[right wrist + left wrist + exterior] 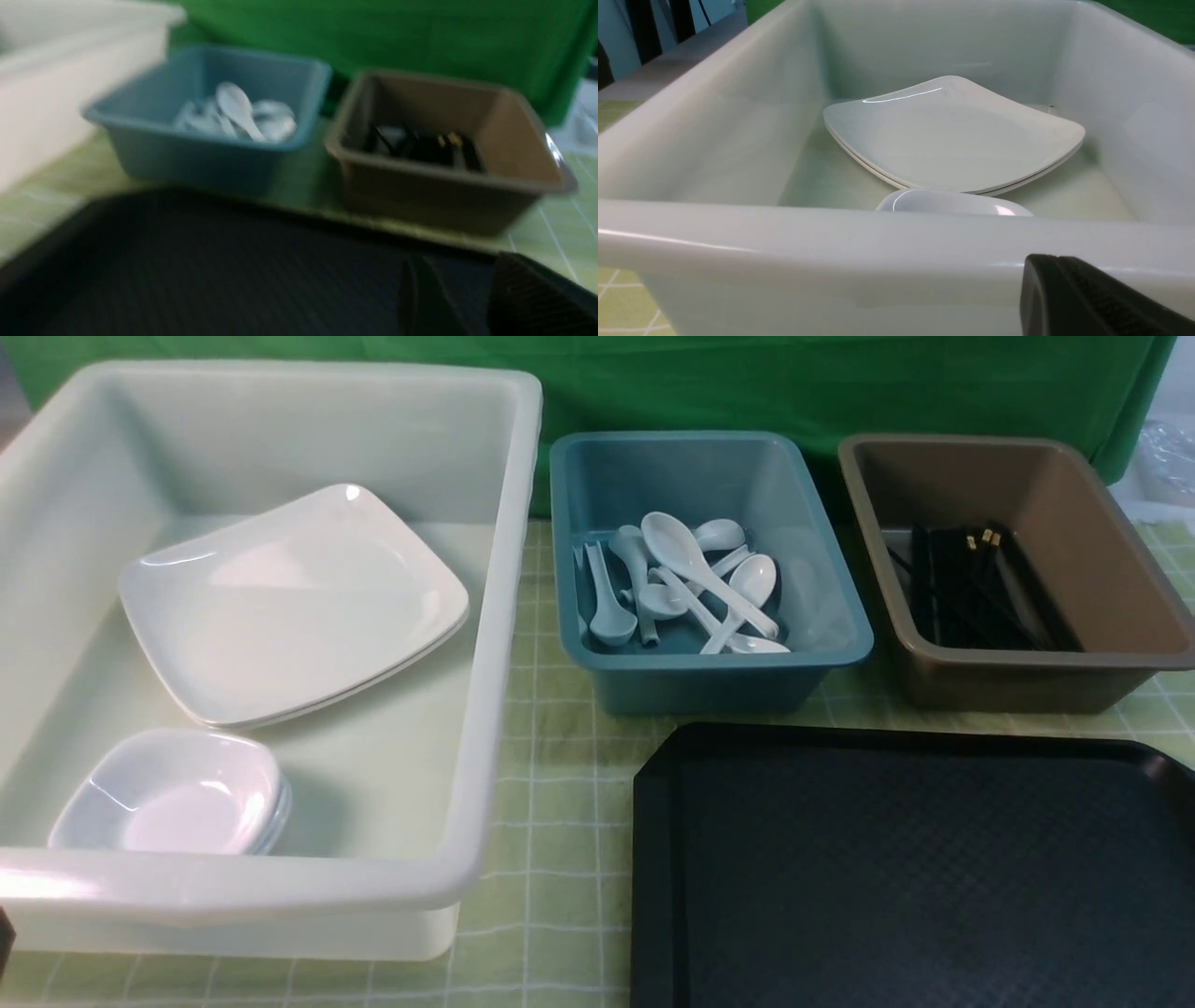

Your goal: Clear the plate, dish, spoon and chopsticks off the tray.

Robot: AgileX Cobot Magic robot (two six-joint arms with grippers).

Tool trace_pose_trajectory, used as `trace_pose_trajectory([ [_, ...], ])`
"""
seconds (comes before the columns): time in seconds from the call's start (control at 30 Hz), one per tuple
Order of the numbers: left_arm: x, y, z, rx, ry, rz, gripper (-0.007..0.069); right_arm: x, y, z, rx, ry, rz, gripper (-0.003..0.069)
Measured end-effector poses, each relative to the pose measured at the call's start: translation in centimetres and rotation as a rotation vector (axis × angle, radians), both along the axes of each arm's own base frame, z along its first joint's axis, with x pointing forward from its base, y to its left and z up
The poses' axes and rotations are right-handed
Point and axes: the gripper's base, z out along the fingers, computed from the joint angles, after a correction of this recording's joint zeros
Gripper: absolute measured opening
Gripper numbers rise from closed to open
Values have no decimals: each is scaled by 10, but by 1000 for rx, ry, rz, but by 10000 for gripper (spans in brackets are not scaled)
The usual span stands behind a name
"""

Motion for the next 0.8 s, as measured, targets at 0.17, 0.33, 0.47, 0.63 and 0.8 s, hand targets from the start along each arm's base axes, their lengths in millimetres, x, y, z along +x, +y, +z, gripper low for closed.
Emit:
trace_pose_trajectory([
  [0.17, 0, 0, 0, 0, 1, 0, 3, -8, -8, -27, 1, 108, -118, 237],
  [0.33, 0, 0, 0, 1, 3, 0, 3, -11, -9, -27, 7, 88, -139, 237],
  [0.47, 0, 0, 0, 3, 4, 0, 3, -11, -9, -27, 9, 90, -139, 237],
  [0.63, 0, 0, 0, 21, 5, 0, 3, -11, -9, -27, 10, 92, -139, 237],
  [0.8, 0, 1, 0, 45, 5, 2, 3, -11, -9, -27, 12, 92, -139, 237],
])
